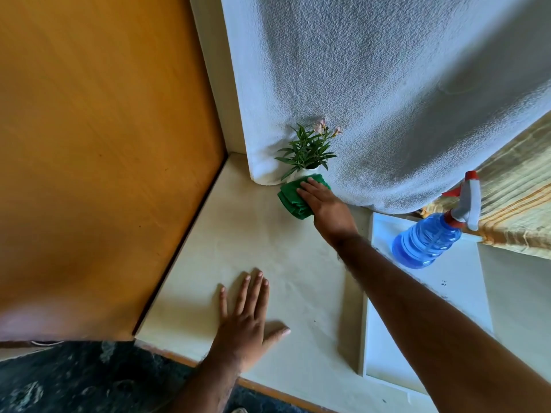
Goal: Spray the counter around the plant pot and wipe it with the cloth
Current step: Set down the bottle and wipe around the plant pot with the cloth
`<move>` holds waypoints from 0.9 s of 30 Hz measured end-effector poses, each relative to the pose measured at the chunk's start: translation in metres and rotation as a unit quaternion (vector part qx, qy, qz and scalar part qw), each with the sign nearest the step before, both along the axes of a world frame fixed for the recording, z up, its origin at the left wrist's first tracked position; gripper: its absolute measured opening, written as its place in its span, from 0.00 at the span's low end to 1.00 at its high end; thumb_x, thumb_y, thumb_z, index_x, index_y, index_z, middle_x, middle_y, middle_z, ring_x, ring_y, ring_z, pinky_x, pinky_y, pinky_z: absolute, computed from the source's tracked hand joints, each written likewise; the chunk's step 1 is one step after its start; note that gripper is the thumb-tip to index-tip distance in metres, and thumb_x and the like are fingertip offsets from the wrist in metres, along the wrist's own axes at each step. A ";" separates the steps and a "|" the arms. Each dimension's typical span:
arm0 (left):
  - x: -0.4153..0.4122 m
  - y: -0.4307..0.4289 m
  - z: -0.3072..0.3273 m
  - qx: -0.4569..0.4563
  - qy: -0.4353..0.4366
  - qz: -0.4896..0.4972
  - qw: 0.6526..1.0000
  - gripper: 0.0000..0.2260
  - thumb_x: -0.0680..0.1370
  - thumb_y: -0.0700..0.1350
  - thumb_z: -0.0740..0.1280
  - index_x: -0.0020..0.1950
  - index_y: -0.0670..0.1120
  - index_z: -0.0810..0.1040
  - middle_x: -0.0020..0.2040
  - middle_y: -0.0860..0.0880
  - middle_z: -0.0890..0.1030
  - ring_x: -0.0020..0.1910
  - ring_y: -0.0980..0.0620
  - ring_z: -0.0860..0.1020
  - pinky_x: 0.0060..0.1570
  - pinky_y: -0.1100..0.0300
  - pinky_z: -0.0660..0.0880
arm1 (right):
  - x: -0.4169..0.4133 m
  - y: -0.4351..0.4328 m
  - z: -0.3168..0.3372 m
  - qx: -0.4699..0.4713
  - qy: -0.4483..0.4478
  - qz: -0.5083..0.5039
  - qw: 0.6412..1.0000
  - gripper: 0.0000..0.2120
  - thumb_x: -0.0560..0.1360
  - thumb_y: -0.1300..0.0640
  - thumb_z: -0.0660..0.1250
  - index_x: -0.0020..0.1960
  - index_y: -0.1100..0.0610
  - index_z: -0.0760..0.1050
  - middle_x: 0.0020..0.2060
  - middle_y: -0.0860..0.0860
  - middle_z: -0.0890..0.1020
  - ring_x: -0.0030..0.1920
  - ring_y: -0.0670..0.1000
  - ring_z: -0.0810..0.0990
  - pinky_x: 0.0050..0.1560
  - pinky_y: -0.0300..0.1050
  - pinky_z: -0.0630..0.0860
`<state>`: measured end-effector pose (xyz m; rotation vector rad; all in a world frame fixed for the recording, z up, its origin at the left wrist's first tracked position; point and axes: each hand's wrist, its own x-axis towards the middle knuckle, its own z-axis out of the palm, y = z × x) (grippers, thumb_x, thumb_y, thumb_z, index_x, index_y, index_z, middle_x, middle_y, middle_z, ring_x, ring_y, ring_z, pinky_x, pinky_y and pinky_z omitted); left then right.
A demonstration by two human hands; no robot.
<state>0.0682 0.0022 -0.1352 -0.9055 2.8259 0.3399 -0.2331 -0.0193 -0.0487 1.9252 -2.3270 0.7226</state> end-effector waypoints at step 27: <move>-0.001 0.001 0.007 -0.006 -0.010 -0.004 1.000 0.47 0.75 0.77 0.46 0.81 0.45 0.44 0.83 0.45 0.44 0.81 0.43 0.44 0.73 0.28 0.43 | 0.001 -0.007 -0.013 0.028 -0.049 0.024 0.998 0.29 0.68 0.79 0.62 0.67 0.63 0.76 0.68 0.59 0.76 0.71 0.58 0.71 0.71 0.57 0.69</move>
